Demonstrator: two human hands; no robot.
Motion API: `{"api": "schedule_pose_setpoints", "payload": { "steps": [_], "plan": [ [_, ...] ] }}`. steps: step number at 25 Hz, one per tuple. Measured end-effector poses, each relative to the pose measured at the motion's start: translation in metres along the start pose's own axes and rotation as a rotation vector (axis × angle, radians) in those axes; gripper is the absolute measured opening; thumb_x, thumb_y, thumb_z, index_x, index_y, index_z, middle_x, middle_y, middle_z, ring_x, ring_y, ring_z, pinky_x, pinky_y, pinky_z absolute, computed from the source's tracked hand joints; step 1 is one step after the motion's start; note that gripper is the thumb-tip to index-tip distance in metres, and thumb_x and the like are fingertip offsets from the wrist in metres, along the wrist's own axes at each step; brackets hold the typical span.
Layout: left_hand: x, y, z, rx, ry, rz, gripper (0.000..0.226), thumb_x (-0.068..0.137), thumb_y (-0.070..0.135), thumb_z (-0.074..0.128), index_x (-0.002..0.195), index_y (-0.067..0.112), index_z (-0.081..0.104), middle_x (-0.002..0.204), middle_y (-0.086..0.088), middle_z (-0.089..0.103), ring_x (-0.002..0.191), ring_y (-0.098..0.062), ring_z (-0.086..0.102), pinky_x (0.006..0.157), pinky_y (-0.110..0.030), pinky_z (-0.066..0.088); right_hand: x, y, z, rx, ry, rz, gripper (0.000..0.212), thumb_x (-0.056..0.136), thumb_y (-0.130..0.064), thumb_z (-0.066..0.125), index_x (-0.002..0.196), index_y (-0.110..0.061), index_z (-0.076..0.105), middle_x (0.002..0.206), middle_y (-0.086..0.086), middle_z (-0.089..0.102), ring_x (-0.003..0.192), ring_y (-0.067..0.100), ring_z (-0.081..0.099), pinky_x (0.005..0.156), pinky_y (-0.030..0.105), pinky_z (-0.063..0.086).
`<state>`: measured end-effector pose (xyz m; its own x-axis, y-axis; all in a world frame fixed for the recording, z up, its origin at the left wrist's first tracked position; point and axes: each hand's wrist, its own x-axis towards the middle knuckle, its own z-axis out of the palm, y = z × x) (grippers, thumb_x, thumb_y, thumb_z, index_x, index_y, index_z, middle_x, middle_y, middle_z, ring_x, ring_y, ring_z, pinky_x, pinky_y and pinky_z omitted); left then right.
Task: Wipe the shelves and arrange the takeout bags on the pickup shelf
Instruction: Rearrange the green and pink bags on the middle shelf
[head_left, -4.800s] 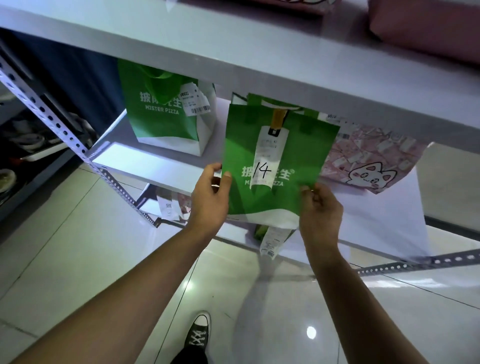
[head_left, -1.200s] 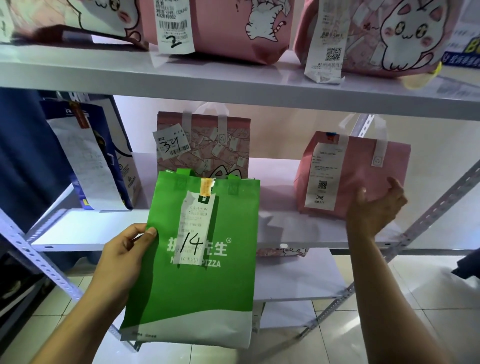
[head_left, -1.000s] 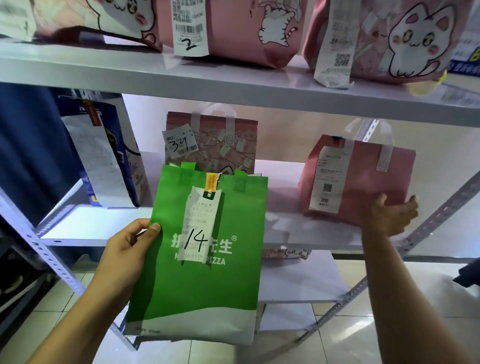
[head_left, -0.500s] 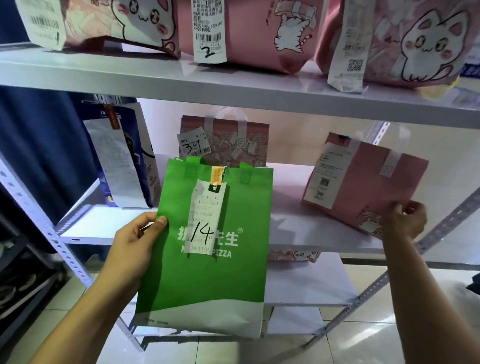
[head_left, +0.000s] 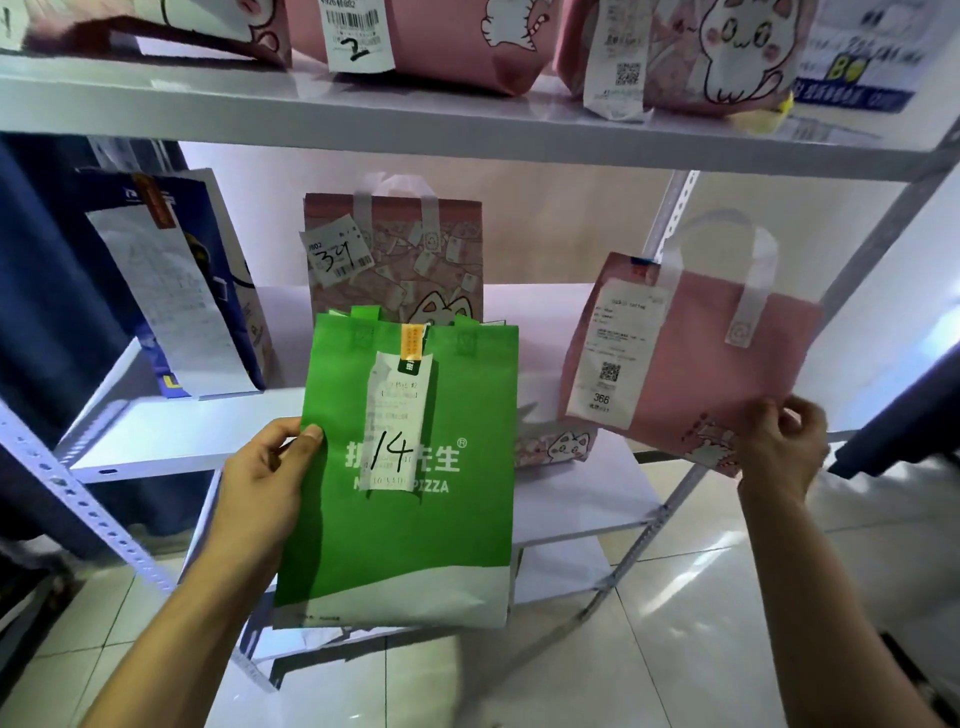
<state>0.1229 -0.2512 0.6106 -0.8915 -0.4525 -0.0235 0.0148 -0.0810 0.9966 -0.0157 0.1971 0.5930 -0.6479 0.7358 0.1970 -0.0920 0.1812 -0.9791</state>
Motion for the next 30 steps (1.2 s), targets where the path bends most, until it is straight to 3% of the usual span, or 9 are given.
{"api": "schedule_pose_setpoints", "payload": {
  "steps": [2, 4, 6, 11, 18, 22, 26, 30],
  "plan": [
    [-0.008, -0.011, 0.001, 0.024, -0.037, 0.011, 0.021, 0.100, 0.015, 0.056, 0.085, 0.018, 0.070, 0.073, -0.004, 0.075, 0.059, -0.014, 0.066, 0.054, -0.026, 0.056, -0.015, 0.002, -0.024, 0.035, 0.030, -0.011, 0.018, 0.093, -0.030, 0.057, 0.110, -0.023, 0.059, 0.106, 0.005, 0.069, 0.078, 0.002, 0.068, 0.062, 0.017, 0.056],
    [-0.015, -0.025, 0.002, 0.048, -0.069, 0.027, 0.021, 0.100, 0.014, 0.056, 0.084, 0.018, 0.070, 0.078, -0.006, 0.074, 0.069, -0.020, 0.065, 0.065, -0.033, 0.054, -0.030, 0.008, -0.048, 0.070, 0.047, -0.040, 0.011, 0.093, -0.027, 0.058, 0.104, -0.026, 0.058, 0.094, 0.000, 0.066, 0.064, -0.010, 0.063, 0.053, 0.007, 0.048],
    [-0.022, -0.039, 0.002, 0.045, -0.101, 0.029, 0.023, 0.100, 0.012, 0.055, 0.083, 0.020, 0.069, 0.081, -0.006, 0.072, 0.076, -0.023, 0.062, 0.072, -0.039, 0.050, -0.045, 0.017, -0.070, 0.089, 0.057, -0.043, 0.005, 0.093, -0.027, 0.060, 0.094, -0.032, 0.059, 0.087, -0.007, 0.065, 0.062, -0.011, 0.062, 0.055, 0.007, 0.049],
    [-0.042, -0.072, -0.002, 0.093, -0.152, -0.018, 0.025, 0.101, 0.016, 0.054, 0.085, 0.026, 0.070, 0.082, -0.005, 0.073, 0.075, -0.017, 0.065, 0.070, -0.037, 0.051, -0.071, 0.043, -0.111, 0.086, 0.046, 0.053, 0.012, 0.096, -0.031, 0.060, 0.089, -0.040, 0.056, 0.089, -0.013, 0.063, 0.066, -0.009, 0.062, 0.056, 0.007, 0.051],
    [-0.079, -0.117, 0.012, 0.123, -0.056, -0.165, 0.021, 0.101, 0.016, 0.055, 0.086, 0.020, 0.069, 0.080, -0.012, 0.074, 0.068, -0.022, 0.068, 0.057, -0.032, 0.054, -0.078, 0.100, -0.136, -0.014, -0.063, 0.162, 0.019, 0.100, -0.021, 0.058, 0.087, -0.035, 0.058, 0.082, -0.006, 0.062, 0.054, -0.007, 0.057, 0.049, 0.008, 0.047],
    [-0.106, -0.153, 0.030, 0.126, 0.034, -0.269, 0.021, 0.101, 0.013, 0.054, 0.088, 0.019, 0.070, 0.081, -0.005, 0.076, 0.068, -0.016, 0.071, 0.058, -0.026, 0.056, -0.071, 0.153, -0.150, -0.062, -0.131, 0.243, 0.023, 0.100, -0.019, 0.060, 0.086, -0.037, 0.062, 0.079, -0.012, 0.068, 0.061, -0.009, 0.062, 0.054, 0.008, 0.052],
    [-0.140, -0.198, 0.044, 0.217, 0.106, -0.332, 0.027, 0.101, 0.014, 0.054, 0.086, 0.029, 0.072, 0.086, -0.003, 0.077, 0.075, -0.020, 0.074, 0.065, -0.035, 0.056, -0.063, 0.211, -0.164, -0.132, -0.219, 0.306, 0.028, 0.101, -0.015, 0.060, 0.086, -0.039, 0.064, 0.080, -0.009, 0.071, 0.063, -0.007, 0.066, 0.052, 0.011, 0.053],
    [-0.173, -0.232, 0.057, 0.248, 0.158, -0.391, 0.027, 0.101, 0.015, 0.054, 0.085, 0.028, 0.071, 0.083, -0.004, 0.078, 0.072, -0.019, 0.074, 0.062, -0.032, 0.058, -0.061, 0.260, -0.180, -0.217, -0.282, 0.345, 0.022, 0.101, -0.017, 0.060, 0.088, -0.035, 0.063, 0.091, 0.004, 0.068, 0.061, -0.004, 0.065, 0.049, 0.016, 0.055]
  ]
}}
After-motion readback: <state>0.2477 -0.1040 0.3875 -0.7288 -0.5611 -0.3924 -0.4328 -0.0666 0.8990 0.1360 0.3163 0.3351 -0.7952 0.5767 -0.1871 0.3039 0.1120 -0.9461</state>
